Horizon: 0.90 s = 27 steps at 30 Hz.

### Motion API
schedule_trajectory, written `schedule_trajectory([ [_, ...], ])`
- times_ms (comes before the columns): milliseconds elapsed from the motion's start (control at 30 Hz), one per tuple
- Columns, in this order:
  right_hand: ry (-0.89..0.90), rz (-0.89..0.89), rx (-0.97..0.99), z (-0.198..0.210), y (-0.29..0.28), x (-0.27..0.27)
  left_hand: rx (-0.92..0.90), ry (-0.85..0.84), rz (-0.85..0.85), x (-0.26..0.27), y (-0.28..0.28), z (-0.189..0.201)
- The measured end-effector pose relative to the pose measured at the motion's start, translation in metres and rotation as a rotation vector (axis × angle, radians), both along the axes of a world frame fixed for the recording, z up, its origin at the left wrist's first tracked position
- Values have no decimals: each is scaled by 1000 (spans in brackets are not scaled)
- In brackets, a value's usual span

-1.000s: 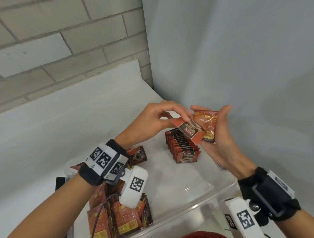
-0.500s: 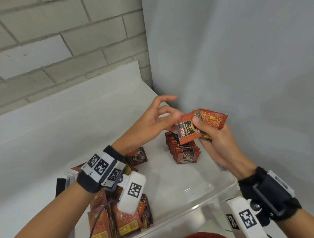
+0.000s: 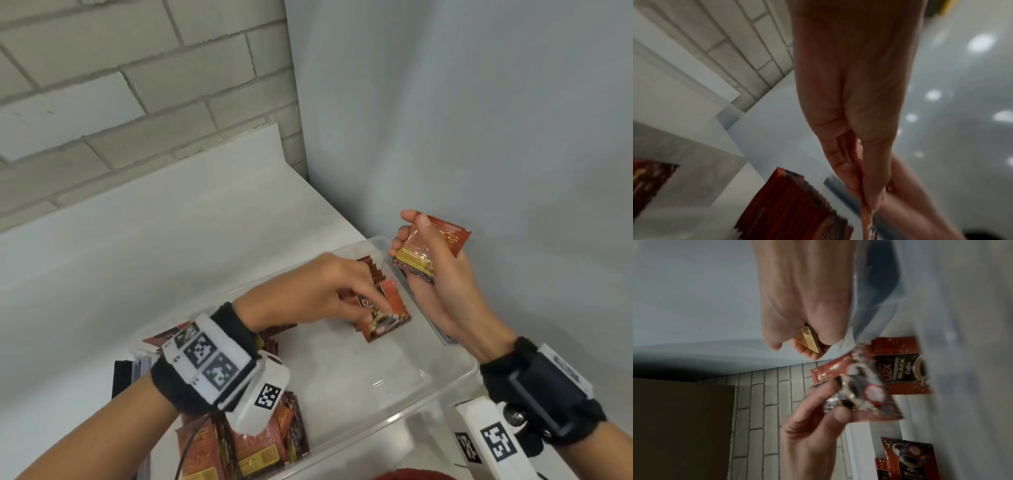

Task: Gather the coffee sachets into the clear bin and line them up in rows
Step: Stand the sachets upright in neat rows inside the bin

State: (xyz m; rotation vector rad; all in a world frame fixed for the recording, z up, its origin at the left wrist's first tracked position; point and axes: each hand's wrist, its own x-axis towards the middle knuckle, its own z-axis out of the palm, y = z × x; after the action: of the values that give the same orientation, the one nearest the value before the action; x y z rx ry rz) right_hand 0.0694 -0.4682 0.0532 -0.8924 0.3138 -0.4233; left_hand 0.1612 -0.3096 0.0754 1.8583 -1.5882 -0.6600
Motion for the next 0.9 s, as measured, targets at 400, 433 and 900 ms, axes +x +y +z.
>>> schedule_trajectory([
  [400, -9, 6, -7, -2, -1, 1, -73, -556, -215, -5, -30, -35],
  [433, -6, 8, -9, -2, -1, 0, -77, -566, -213, -5, -30, -37],
  [900, -13, 63, 154, 0, -4, -4, -36, -674, -224, -10, -30, -50],
])
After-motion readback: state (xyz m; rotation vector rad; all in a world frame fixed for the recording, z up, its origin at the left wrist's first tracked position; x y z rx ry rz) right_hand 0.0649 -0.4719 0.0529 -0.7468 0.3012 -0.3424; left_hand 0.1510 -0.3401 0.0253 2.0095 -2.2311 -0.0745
